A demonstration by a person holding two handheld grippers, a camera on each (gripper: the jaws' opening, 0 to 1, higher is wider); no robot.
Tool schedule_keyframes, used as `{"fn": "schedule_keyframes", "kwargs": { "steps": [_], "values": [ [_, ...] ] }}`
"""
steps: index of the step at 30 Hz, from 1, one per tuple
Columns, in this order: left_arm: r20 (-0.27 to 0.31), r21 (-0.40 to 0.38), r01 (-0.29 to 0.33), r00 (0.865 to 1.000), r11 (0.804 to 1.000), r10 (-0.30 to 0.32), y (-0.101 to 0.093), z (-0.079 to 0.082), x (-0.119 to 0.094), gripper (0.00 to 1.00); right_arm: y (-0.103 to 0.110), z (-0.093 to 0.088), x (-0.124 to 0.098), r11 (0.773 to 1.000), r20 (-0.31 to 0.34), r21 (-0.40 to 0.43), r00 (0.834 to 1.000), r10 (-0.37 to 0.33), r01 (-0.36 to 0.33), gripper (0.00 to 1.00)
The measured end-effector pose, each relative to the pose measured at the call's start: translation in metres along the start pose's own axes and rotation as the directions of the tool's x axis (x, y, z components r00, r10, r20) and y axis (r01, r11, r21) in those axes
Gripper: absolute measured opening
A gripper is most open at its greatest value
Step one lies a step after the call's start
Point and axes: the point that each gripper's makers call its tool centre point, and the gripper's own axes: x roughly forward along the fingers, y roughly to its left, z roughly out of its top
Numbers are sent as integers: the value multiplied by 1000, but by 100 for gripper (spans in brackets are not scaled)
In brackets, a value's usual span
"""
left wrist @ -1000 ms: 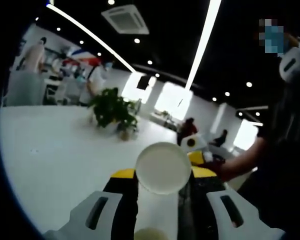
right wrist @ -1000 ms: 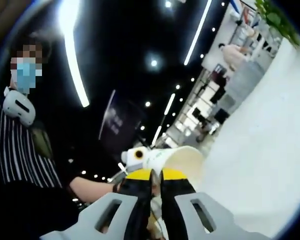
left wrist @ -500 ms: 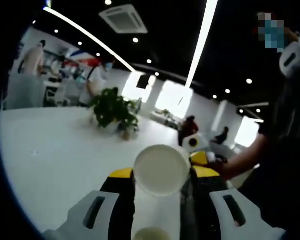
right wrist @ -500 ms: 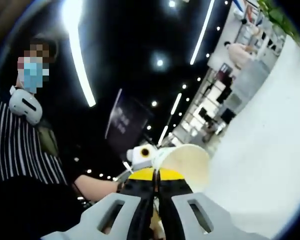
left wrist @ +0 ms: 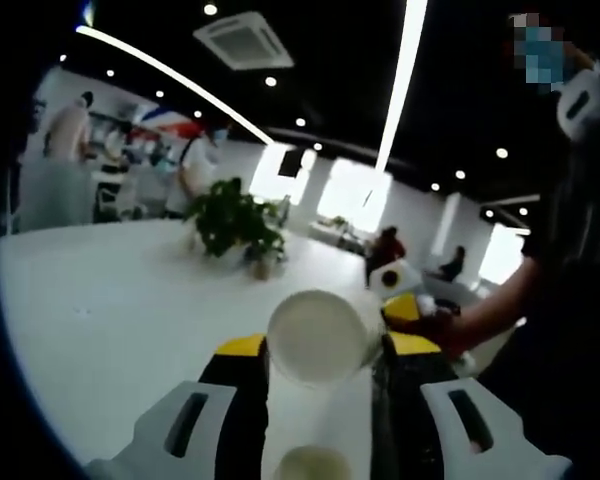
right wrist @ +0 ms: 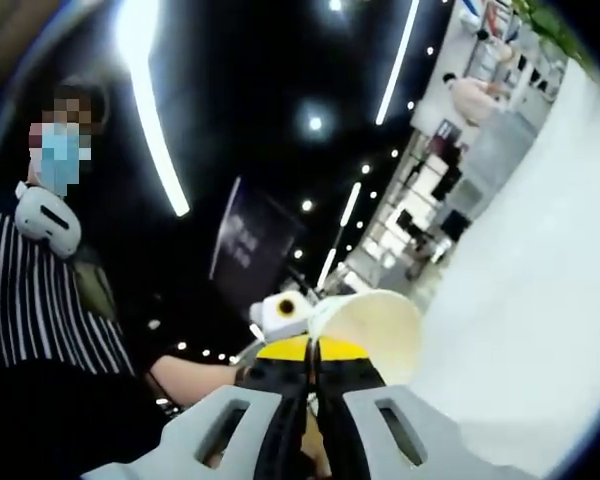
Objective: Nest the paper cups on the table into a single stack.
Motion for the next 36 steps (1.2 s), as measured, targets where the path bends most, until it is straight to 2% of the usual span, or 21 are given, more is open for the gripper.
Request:
{"fn": "schedule_keyframes", "kwargs": {
  "steps": [3, 6, 12, 17, 29, 32, 36],
  "values": [
    [-1, 10, -10, 1000, 1000, 10, 1, 0, -1, 49, 0, 1, 1, 1000, 6, 5, 1000, 2, -2, 0],
    [12, 12, -44, 999, 999, 44, 5, 2, -3, 59, 1, -1, 2, 1000, -2, 4, 1000, -1, 1, 0],
    [7, 28, -54, 999, 998, 53, 3, 1, -6, 61, 2, -5, 3, 1000, -11, 11, 1000, -1, 1, 0],
    [2, 39, -96, 995, 995, 96, 8, -1, -9, 71, 3, -7, 5, 1000, -12, 29, 1000, 4, -3, 0],
    [-12, 37, -151, 988, 988, 152, 16, -10, -20, 79, -2, -4, 7, 999, -3, 47, 1000, -3, 3, 0],
    [16, 69, -167, 986, 983, 167, 18, -7, -22, 81, -5, -5, 6, 999, -6, 50, 1000, -13, 13, 0],
    [34, 52, -185, 982, 981, 183, 23, -7, -26, 84, -7, -1, 6, 998, -8, 59, 1000, -19, 20, 0]
  ]
}}
